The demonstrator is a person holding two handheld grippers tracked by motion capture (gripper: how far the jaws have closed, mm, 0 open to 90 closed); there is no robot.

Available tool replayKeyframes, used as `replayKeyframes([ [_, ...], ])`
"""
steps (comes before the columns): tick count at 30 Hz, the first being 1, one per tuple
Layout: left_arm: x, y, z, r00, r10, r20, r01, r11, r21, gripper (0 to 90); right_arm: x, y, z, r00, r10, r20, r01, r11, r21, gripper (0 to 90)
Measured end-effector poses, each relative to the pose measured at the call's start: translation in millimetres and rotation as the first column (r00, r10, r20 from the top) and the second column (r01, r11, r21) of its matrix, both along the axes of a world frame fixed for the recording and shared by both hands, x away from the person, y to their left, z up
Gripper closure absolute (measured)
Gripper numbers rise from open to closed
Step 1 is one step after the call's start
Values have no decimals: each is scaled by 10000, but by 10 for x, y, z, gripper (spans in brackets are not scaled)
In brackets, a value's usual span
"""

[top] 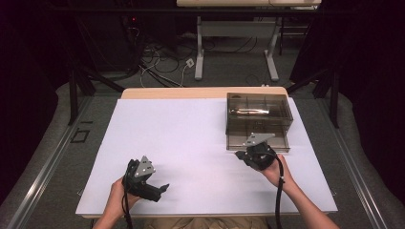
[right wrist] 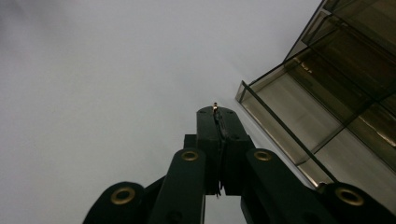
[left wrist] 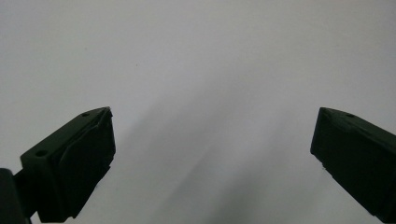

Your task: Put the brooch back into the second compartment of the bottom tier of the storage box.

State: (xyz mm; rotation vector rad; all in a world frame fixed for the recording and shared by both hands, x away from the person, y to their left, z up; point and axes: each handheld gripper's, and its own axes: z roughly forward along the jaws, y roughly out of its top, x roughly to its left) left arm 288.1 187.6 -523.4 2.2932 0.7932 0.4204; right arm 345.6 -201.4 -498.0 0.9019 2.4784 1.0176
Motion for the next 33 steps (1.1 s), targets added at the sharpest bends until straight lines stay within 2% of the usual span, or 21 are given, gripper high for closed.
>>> replayKeyframes([
  [6, -2, -1, -1, 10000, 30, 58, -30, 10000, -44, 0, 27, -67, 26, 9995, -219, 208, 215, 9996, 170, 892],
  [7, -3, -1, 0, 10000, 28, 62, -28, 10000, -37, 0, 28, -82, 40, 9998, -190, 91, 189, 9997, 153, 892],
  [10, -2, 0, -2, 10000, 37, 55, -36, 10000, -61, 0, 38, -111, 56, 9995, -295, 136, 293, 9995, 135, 892],
  [12, -1, 1, 2, 10000, 9, 13, -9, 10000, -9, 0, 46, -123, 50, 9986, -428, 312, 417, 9986, 326, 892],
  [14, -1, 1, 1, 10000, 13, 9, -13, 10000, -24, 0, 54, -150, 67, 9988, -432, 231, 427, 9989, 177, 892],
  [15, 0, 1, 1, 10000, -6, 20, 6, 10000, 0, 0, 60, -156, 63, 9984, -476, 291, 467, 9985, 294, 892],
  [18, -1, 0, 0, 10000, 30, 49, -30, 10000, -37, 0, 63, -175, 77, 9984, -534, 172, 531, 9984, 203, 892],
  [23, -2, 1, 2, 10000, 19, 31, -19, 10000, -15, 0, 82, -200, 69, 9974, -628, 366, 617, 9977, 294, 892],
  [33, 0, 1, 1, 10000, 9, 12, -9, 10000, -14, 0, 123, -288, 75, 9950, -934, 358, 926, 9954, 229, 892],
])
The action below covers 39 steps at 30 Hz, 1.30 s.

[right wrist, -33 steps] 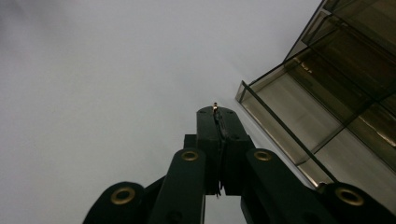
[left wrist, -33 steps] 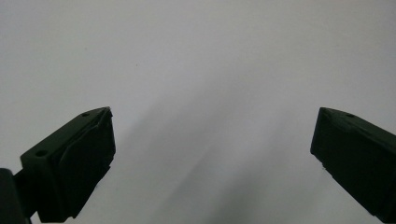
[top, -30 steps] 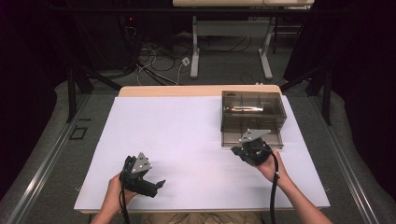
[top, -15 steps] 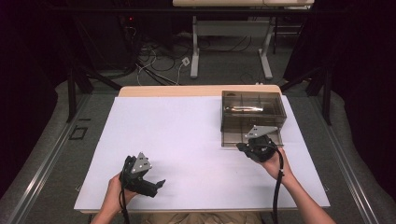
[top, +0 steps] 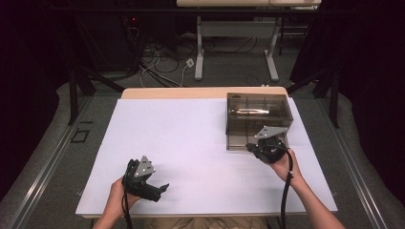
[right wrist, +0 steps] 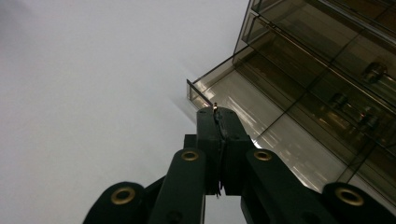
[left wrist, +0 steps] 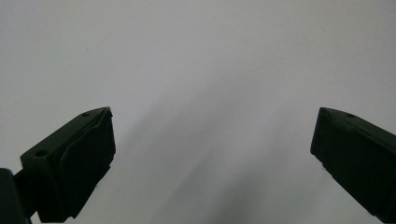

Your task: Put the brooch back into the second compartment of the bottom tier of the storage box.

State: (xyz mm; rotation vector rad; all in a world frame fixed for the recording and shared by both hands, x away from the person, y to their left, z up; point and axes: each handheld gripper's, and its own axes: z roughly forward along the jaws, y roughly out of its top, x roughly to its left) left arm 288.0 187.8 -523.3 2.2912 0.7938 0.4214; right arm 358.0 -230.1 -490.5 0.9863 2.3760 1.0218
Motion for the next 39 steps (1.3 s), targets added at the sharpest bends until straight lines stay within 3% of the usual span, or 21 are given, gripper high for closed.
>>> replayKeyframes([
  [18, 6, 0, -5, 10000, -4, 64, 4, 10000, 22, 0, 98, -116, -48, 9981, -576, 210, 579, 9982, -135, 892],
  [19, 6, -1, -6, 10000, 1, 72, -2, 10000, 36, 0, 99, -120, -45, 9983, -570, 71, 572, 9982, -192, 892],
  [20, 5, -1, -5, 10000, -6, 68, 5, 10000, 26, 0, 108, -114, -62, 9977, -627, 247, 630, 9979, -128, 891],
  [39, 12, -11, -15, 10000, -3, -10, 3, 10000, 39, 0, 230, -85, -180, 9948, -992, 222, 1006, 9918, -791, 891],
])
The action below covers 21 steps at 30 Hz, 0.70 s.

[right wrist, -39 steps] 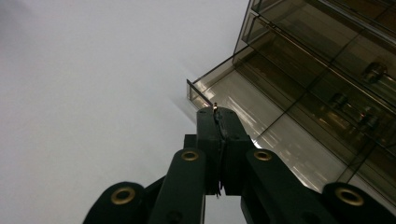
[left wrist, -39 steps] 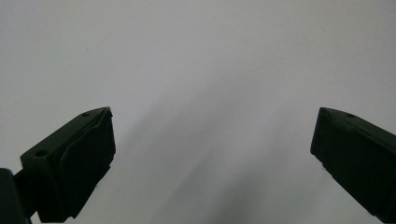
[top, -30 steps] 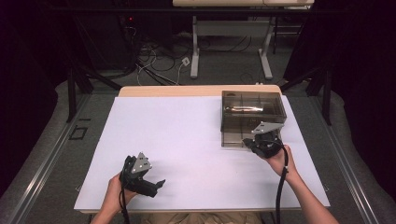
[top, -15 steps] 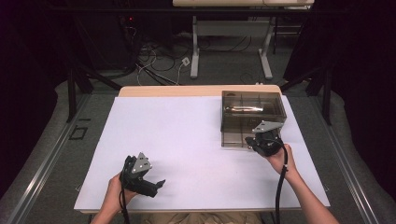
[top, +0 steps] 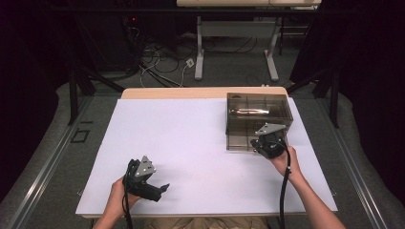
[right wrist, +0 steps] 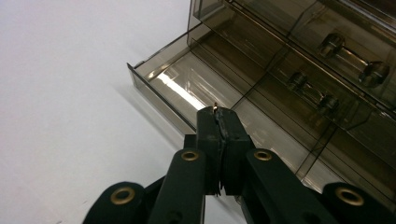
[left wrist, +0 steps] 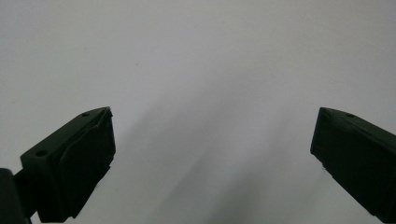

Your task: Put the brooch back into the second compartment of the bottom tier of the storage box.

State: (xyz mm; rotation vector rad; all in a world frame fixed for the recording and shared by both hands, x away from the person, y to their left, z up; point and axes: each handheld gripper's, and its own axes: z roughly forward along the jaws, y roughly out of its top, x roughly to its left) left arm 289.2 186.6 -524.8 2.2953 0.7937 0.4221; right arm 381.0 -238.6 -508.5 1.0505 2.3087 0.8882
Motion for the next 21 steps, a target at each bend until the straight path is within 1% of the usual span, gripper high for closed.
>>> replayKeyframes([
  [2, 1, -1, 0, 10000, -2, -13, 2, 10000, 3, 0, 19, 1, -10, 10000, 43, -53, -43, 9999, -106, 891],
  [3, 1, -1, -1, 10000, -1, -14, 1, 10000, 10, 0, 19, 7, -18, 10000, -81, -29, 81, 9999, -126, 891],
  [5, 2, -2, -2, 10000, 0, -17, 0, 10000, 12, 0, 36, 11, -35, 10000, -3, -96, 1, 9999, -149, 890],
  [6, 4, -3, -3, 10000, 7, -13, -7, 10000, 25, 0, 40, 13, -37, 10000, -69, -50, 68, 9996, -265, 890],
  [7, 4, -4, -4, 10000, 8, -14, -8, 10000, 15, 0, 47, 19, -49, 10000, -53, -56, 52, 9999, -144, 890],
  [9, 6, -4, -4, 10000, 0, -17, 0, 10000, 23, 0, 59, 27, -52, 9999, -56, -125, 52, 9995, -314, 890],
  [10, 8, -3, -5, 10000, -7, -25, 7, 10000, 21, 0, 62, 36, -60, 9997, -147, -176, 141, 9992, -362, 889],
  [11, 11, 0, -3, 10000, -23, 16, 23, 10000, 80, 0, 71, 35, -65, 9999, -66, -144, 59, 9989, -466, 890],
  [13, 13, 0, -4, 10000, -24, 17, 24, 10000, 80, 0, 78, 49, -80, 9996, -153, -229, 143, 9990, -421, 889],
  [14, 13, 0, -4, 10000, -25, 20, 25, 10000, 90, 0, 87, 48, -90, 9999, -130, -102, 125, 9989, -443, 889],
  [15, 13, -1, -4, 10000, -25, 31, 25, 10000, 96, 0, 95, 47, -94, 9999, -68, -123, 62, 9988, -476, 889],
  [16, 13, 0, -4, 10000, -26, 10, 26, 10000, 78, 0, 95, 52, -96, 9997, -130, -198, 119, 9985, -530, 890],
  [17, 13, 0, -4, 10000, -26, 10, 26, 10000, 82, 0, 96, 55, -97, 9996, -207, -179, 194, 9976, -665, 889],
  [20, 12, 1, -4, 10000, -23, -6, 23, 10000, 71, 0, 108, 57, -110, 9997, -77, -229, 61, 9976, -690, 888],
  [21, 11, -1, -5, 10000, -13, -20, 13, 10000, 49, 0, 102, 63, -113, 9995, -138, -294, 118, 9977, -663, 882],
])
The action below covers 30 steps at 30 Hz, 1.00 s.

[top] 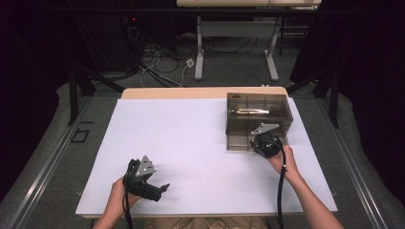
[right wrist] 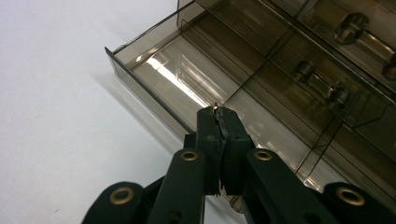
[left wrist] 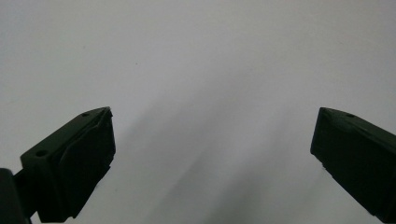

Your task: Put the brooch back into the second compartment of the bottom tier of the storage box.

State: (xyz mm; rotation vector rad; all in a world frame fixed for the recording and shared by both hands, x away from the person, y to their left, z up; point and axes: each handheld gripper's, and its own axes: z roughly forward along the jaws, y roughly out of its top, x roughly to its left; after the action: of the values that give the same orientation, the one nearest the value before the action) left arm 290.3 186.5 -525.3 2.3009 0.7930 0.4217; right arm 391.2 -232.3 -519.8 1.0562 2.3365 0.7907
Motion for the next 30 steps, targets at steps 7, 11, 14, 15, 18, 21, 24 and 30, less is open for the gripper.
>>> replayKeyframes([
  [7, -4, 2, 4, 10000, 2, 3, -2, 10000, -14, 0, -17, -51, 41, 10000, 48, 65, -50, 9996, 265, 794],
  [11, -7, 2, 5, 10000, 9, 2, -9, 10000, -31, 0, -56, -103, 78, 10000, 33, 80, -37, 9988, 484, 720],
  [14, -7, 5, 11, 10000, -24, 40, 24, 10000, 2, 0, -82, -133, 103, 9997, 241, 98, -246, 9983, 525, 631],
  [15, -7, 5, 10, 10000, -21, 61, 21, 10000, 2, 0, -96, -130, 107, 9997, 236, -8, -235, 9974, 681, 603],
  [18, -10, 2, 8, 10000, 6, -5, -6, 10000, -37, 0, -111, -139, 123, 9993, 337, -151, -325, 9970, 705, 503],
  [21, -9, 4, 12, 10000, -3, 86, 2, 10000, 44, 0, -123, -131, 132, 9980, 349, -532, -309, 9969, 730, 385],
  [24, -10, 5, 14, 10000, -8, 85, 8, 10000, 44, 0, -133, -105, 111, 9976, 462, -520, -410, 9945, 967, 317],
  [30, -10, 4, 15, 10000, -14, 82, 14, 10000, 23, 0, -166, -57, 100, 9964, 560, -631, -494, 9936, 1017, 181],
])
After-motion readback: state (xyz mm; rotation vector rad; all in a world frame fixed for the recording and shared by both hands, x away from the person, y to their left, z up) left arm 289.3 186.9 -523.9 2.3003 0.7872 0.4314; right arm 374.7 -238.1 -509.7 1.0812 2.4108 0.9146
